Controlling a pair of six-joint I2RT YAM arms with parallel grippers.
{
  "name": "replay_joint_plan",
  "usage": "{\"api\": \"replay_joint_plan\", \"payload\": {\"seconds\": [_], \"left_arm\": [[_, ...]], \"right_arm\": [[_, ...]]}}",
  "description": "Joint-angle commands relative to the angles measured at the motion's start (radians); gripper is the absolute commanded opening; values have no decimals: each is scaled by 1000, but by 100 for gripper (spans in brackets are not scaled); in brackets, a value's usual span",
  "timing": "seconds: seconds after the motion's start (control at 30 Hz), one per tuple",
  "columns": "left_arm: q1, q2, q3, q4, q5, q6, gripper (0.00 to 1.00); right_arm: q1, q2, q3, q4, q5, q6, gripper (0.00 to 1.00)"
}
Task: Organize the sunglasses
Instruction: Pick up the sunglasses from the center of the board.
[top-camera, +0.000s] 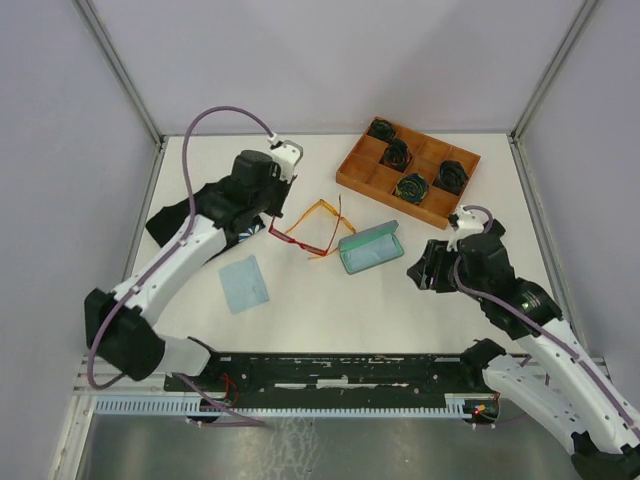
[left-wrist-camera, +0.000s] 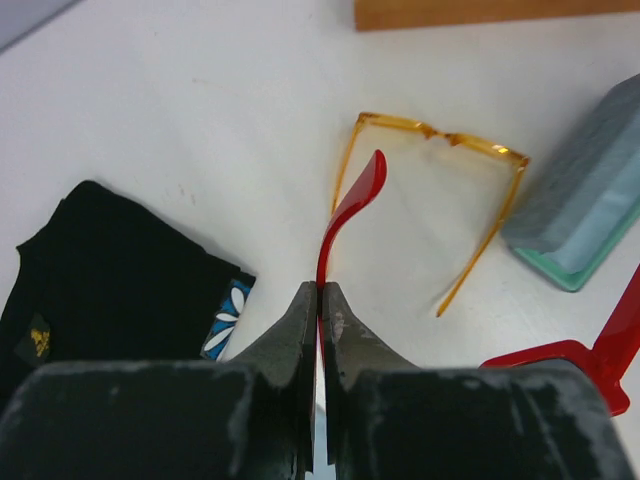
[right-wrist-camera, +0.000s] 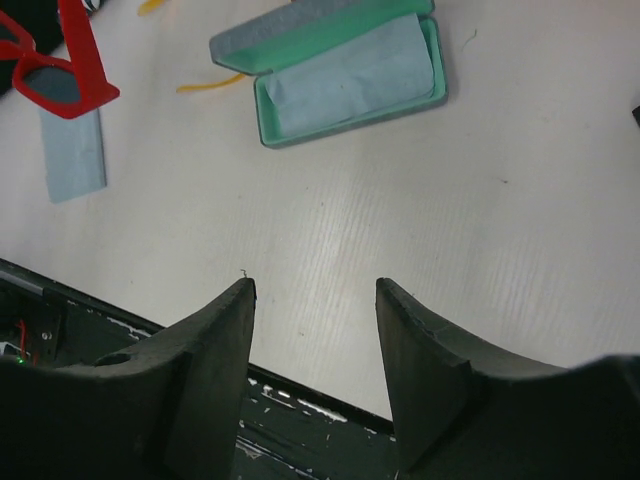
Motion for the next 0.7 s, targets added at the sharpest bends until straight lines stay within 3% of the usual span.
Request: {"api": "replay_joint_plan", "payload": {"seconds": [0.0, 0.17, 0.43, 0.67], "left_arm": [[-7, -185, -98, 248, 136, -83, 3], [-25, -300, -279, 477, 246, -111, 3], [-155, -435, -533, 780, 306, -86, 3], [-162, -512, -686, 1048, 457, -70, 3]], "right_arm": [[-5, -67, 74, 43, 64, -16, 60], [-3, -97, 94, 30, 87, -8, 60], [-5, -94, 89, 9, 90, -16, 62], [-4, -68, 105, 31, 56, -35, 65]]}}
